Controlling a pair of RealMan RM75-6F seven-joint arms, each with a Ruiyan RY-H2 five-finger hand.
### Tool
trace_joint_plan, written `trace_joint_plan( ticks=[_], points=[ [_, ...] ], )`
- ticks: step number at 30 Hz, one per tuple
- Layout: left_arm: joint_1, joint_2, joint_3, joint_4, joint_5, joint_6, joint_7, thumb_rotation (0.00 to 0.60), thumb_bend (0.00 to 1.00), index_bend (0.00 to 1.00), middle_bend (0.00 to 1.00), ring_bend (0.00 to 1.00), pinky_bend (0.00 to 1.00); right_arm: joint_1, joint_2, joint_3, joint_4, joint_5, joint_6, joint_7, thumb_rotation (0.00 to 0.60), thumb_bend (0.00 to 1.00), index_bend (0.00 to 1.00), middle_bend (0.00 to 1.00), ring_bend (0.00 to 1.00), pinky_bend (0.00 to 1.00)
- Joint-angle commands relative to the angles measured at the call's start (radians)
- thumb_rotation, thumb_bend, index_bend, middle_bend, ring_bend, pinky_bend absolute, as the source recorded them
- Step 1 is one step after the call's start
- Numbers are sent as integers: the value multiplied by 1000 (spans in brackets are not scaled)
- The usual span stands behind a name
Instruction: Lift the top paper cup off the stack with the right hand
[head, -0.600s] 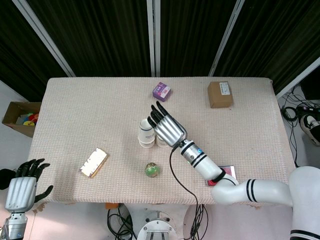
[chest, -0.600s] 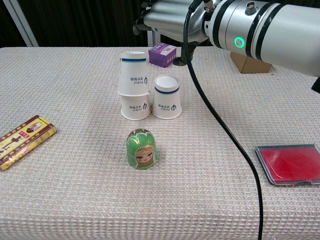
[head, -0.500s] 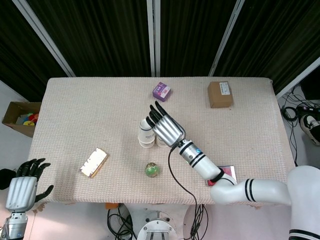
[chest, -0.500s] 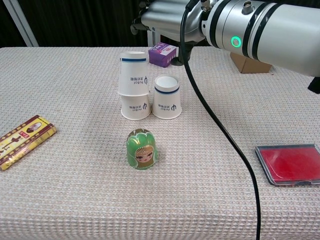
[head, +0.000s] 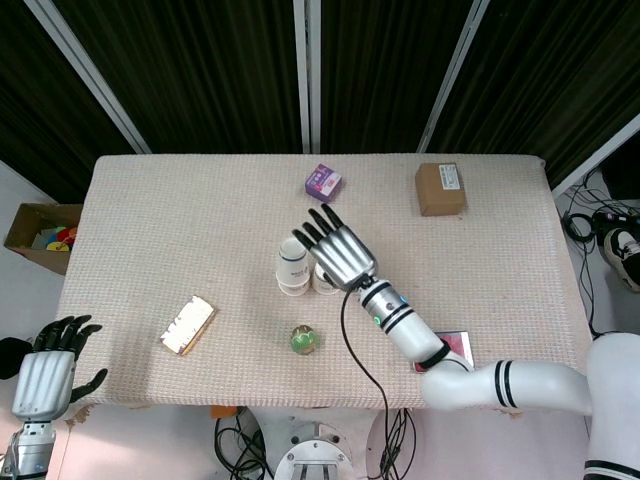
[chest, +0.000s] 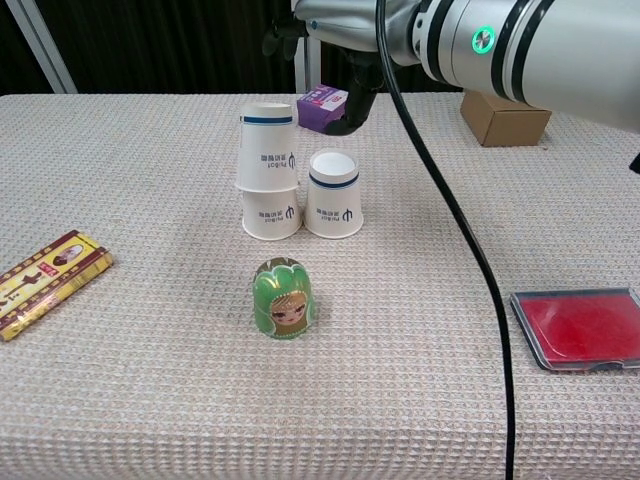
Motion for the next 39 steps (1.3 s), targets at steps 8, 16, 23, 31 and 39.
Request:
trace_joint_plan(
  ticks=[8, 16, 23, 31, 39],
  points=[
    [5, 1, -2, 12, -26, -9, -10, 600, 176, 278, 188, 138, 169, 51, 7, 125, 50, 309, -203, 347, 600, 137, 35, 164, 0, 0],
    [3, 11, 1, 8, -34, -21, 4, 600, 176, 278, 188, 138, 169, 153, 42, 83, 129, 393, -294, 377, 600, 187, 36, 159, 0, 0],
    [6, 13, 2, 5, -48, -28, 4, 600, 176, 278, 188, 138, 169, 261, 48, 10, 189, 473, -324, 348, 600, 205, 61, 161, 0, 0],
    [8, 15, 1, 8, -56, -30, 1, 600, 176, 278, 188, 138, 169, 315, 54, -42, 220, 511, -352, 382, 600, 215, 111, 181, 0, 0],
    [12, 13, 0, 13, -63, -28, -5, 600, 176, 278, 188, 138, 169, 342, 37, -72, 254, 495, -359, 424, 600, 230, 154, 206, 0, 0]
  ],
)
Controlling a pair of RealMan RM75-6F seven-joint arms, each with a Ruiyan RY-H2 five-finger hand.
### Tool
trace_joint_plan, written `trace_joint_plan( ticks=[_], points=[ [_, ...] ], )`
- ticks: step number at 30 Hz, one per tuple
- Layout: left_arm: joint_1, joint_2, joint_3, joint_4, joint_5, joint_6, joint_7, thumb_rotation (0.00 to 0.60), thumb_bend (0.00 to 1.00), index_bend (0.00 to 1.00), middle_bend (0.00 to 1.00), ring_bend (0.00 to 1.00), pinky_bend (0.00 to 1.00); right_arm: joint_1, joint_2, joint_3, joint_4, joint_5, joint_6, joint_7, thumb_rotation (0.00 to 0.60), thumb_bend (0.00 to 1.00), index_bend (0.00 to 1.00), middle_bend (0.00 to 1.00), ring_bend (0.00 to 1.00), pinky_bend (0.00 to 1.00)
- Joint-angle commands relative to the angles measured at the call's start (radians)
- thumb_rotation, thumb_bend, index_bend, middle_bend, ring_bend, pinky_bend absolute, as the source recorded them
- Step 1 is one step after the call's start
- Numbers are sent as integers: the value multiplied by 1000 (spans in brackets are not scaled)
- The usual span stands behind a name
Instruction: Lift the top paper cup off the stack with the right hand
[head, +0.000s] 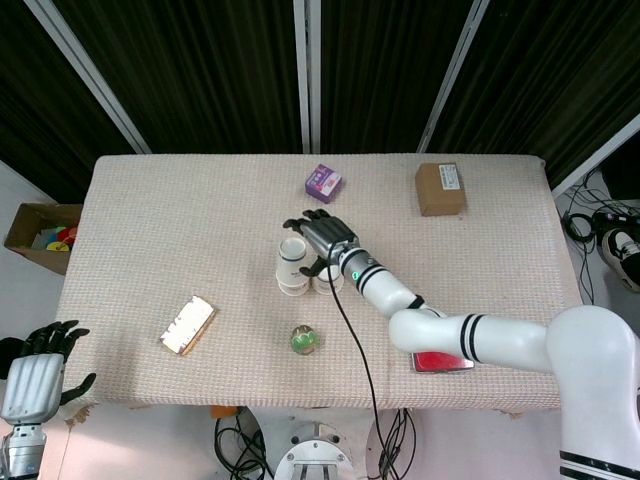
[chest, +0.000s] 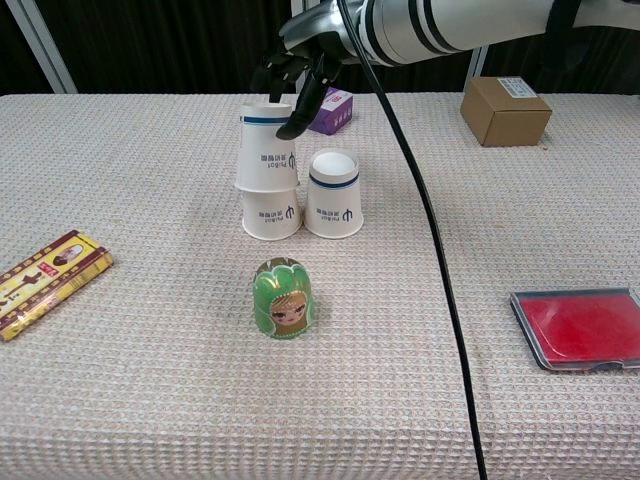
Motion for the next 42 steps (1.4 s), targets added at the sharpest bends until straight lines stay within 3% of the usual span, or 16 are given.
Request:
trace_joint_plan(
  ticks=[1, 9, 18, 23, 32, 42],
  points=[
    [1, 0, 0, 1, -1, 1, -2, 600, 175, 278, 188, 138, 169, 11, -8, -10, 9, -5, -5, 12, 600, 230, 154, 207, 0, 0],
    [6, -4, 0, 15, -6, 4, -9, 600, 176, 278, 188, 138, 170, 37, -25, -33, 30, -26, -11, 41, 600, 253, 194, 241, 2, 0],
    [19, -6, -1, 33, -21, 11, -24, 600, 176, 277, 188, 138, 169, 21, -39, -38, 43, -94, 10, 88, 600, 317, 382, 349, 84, 0],
    [21, -7, -2, 41, -25, 8, -31, 600, 176, 276, 188, 138, 169, 14, -25, -39, 22, -125, 28, 98, 600, 319, 407, 358, 92, 0],
    [22, -6, -4, 43, -24, 10, -36, 600, 176, 274, 188, 138, 169, 6, 42, -47, -89, -186, 123, 56, 600, 320, 415, 362, 102, 0],
    [22, -8, -6, 46, -14, 18, -42, 600, 176, 274, 188, 138, 170, -58, 201, -62, -334, -331, 338, -64, 600, 319, 417, 362, 102, 0]
  ],
)
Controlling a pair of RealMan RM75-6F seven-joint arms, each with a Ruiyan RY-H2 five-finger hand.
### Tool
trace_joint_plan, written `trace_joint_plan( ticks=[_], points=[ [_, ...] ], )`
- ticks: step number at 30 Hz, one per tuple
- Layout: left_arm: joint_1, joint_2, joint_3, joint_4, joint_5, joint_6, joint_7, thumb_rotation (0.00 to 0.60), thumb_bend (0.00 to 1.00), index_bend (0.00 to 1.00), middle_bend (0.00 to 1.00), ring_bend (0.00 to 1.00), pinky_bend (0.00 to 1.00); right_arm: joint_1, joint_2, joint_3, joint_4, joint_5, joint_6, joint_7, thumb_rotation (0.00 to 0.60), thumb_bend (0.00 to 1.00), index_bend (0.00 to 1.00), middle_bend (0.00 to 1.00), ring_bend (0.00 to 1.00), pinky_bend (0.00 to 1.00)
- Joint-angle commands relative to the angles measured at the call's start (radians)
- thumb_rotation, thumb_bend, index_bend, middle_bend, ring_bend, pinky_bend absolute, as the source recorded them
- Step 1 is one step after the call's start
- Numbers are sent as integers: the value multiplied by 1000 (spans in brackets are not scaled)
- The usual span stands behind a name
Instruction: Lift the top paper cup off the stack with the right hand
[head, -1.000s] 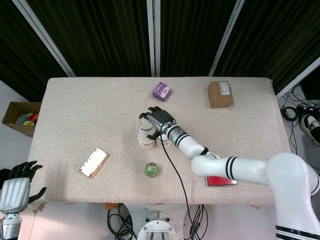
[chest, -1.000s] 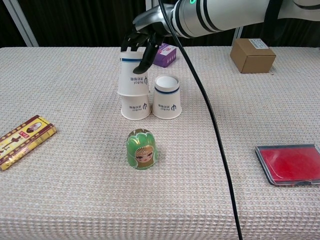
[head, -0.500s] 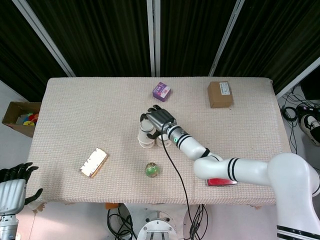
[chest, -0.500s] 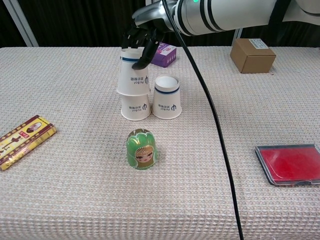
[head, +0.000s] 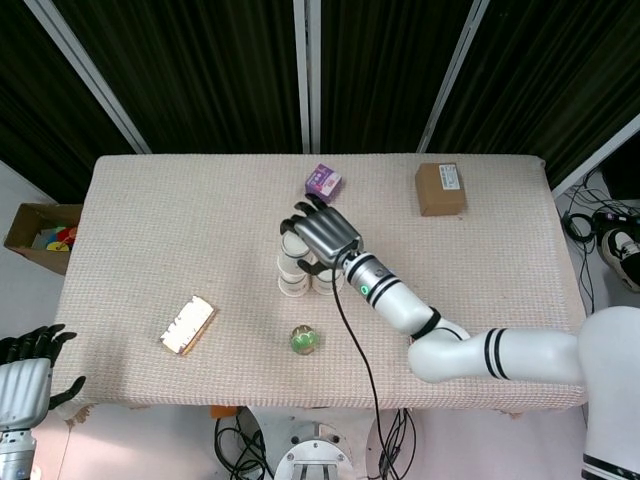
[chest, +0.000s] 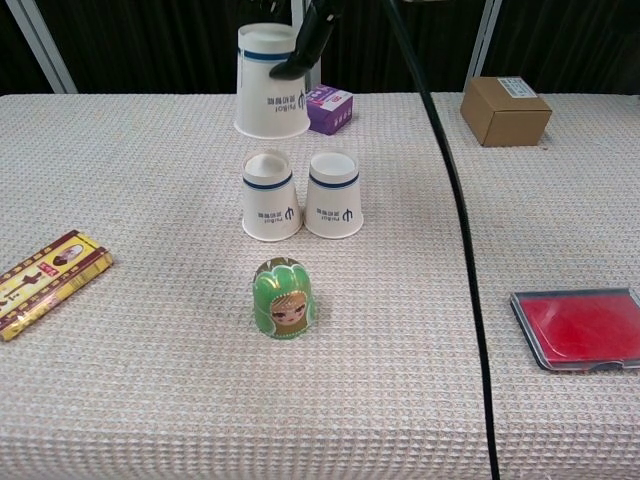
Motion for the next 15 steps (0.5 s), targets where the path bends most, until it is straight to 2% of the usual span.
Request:
trace_joint_plan(
  ticks=[1, 4, 8, 15],
  points=[
    [-2, -1, 0, 1, 4, 1, 0, 600, 176, 274, 188, 138, 169, -30, 76, -20, -95, -43, 64, -74, 600, 319, 418, 362, 102, 0],
    [-4, -5, -1, 0, 9, 1, -1, 600, 176, 274, 188, 138, 169, -28, 97, -47, -131, -41, 87, -151, 600, 319, 418, 362, 102, 0],
    [-5, -9, 0, 1, 14, 2, -1, 600, 176, 274, 188, 138, 169, -28, 74, -73, -130, -25, 106, -216, 600, 319, 418, 362, 102, 0],
    [-2, -12, 1, 6, 11, 3, -6, 600, 175, 274, 188, 138, 169, -53, -1, -75, -66, -28, 81, -187, 600, 319, 417, 362, 102, 0]
  ],
)
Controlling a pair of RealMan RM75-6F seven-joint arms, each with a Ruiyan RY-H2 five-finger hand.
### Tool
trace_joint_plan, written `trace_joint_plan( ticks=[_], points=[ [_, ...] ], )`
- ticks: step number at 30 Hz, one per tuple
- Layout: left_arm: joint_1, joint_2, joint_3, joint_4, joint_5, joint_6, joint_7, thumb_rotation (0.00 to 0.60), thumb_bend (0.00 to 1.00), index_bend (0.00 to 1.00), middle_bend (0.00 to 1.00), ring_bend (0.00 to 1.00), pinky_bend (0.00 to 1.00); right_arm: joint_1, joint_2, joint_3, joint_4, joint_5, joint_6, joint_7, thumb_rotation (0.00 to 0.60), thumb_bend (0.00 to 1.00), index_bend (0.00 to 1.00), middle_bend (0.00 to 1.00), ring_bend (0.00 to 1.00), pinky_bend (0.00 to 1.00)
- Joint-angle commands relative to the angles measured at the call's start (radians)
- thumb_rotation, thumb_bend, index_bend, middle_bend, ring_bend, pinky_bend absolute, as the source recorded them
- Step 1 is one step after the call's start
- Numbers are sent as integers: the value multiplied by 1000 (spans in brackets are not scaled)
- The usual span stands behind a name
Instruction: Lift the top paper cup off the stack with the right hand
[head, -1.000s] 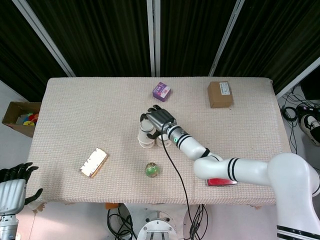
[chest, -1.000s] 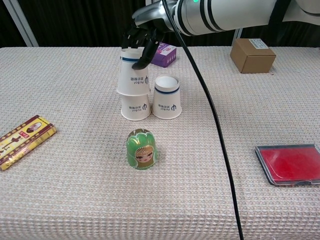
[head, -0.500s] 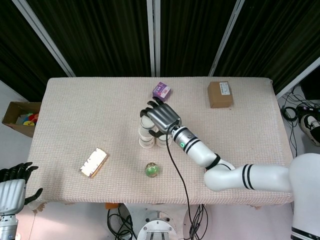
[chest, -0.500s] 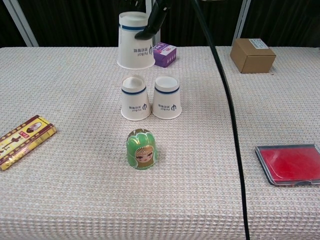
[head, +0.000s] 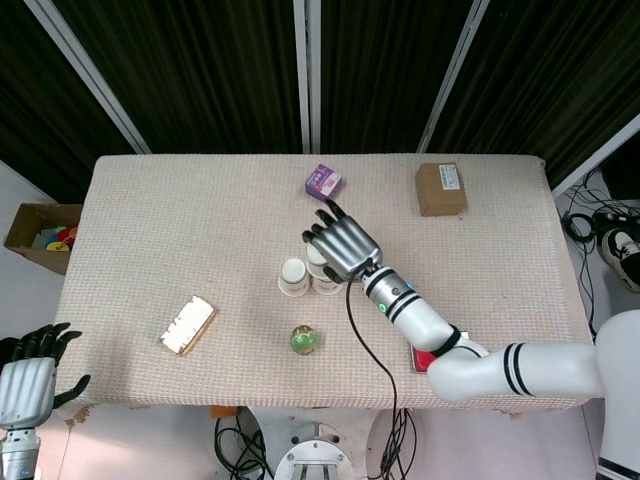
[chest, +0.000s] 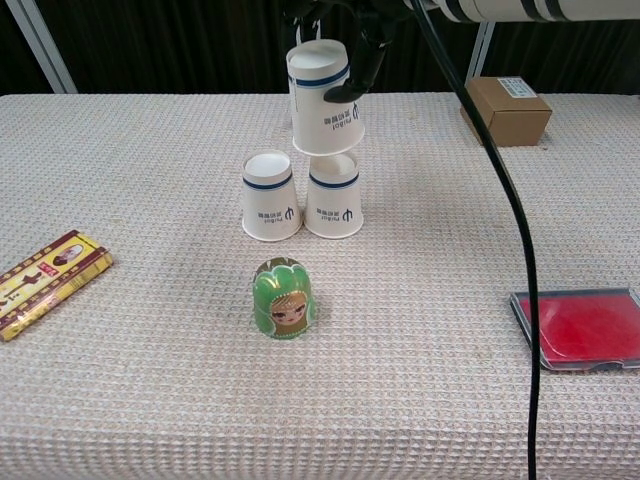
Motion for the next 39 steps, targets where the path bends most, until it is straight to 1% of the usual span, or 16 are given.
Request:
trace_joint_plan(
  ticks=[1, 9, 19, 30, 33, 37, 39],
  points=[
    [0, 0, 1, 1, -1, -2, 1, 600, 175, 274, 188, 138, 169, -17, -29, 7, 29, -17, -14, 33, 600, 319, 417, 362, 102, 0],
    [3, -2, 2, 3, -4, -3, 1, 600, 175, 274, 188, 138, 169, -37, -68, 25, 77, -49, -47, 75, 600, 317, 417, 359, 102, 0],
    [8, -6, 4, 15, -6, -1, -12, 600, 175, 274, 188, 138, 169, -49, -98, 36, 107, -63, -62, 83, 600, 313, 422, 348, 102, 0],
    [11, -9, 3, 21, -11, -2, -16, 600, 175, 274, 188, 138, 169, -56, -102, 45, 119, -63, -69, 73, 600, 307, 362, 322, 101, 0],
    [13, -8, 2, 21, -12, 0, -17, 600, 175, 274, 188, 138, 169, -57, -102, 44, 120, -61, -75, 70, 600, 308, 319, 310, 101, 0],
    [12, -8, 2, 20, -9, 1, -17, 600, 176, 274, 188, 138, 169, -61, -99, 44, 116, -69, -76, 68, 600, 309, 186, 271, 90, 0],
    [13, -10, 1, 21, -7, 3, -16, 600, 176, 274, 188, 138, 169, -63, -94, 45, 111, -66, -78, 67, 600, 309, 143, 253, 85, 0]
  ],
)
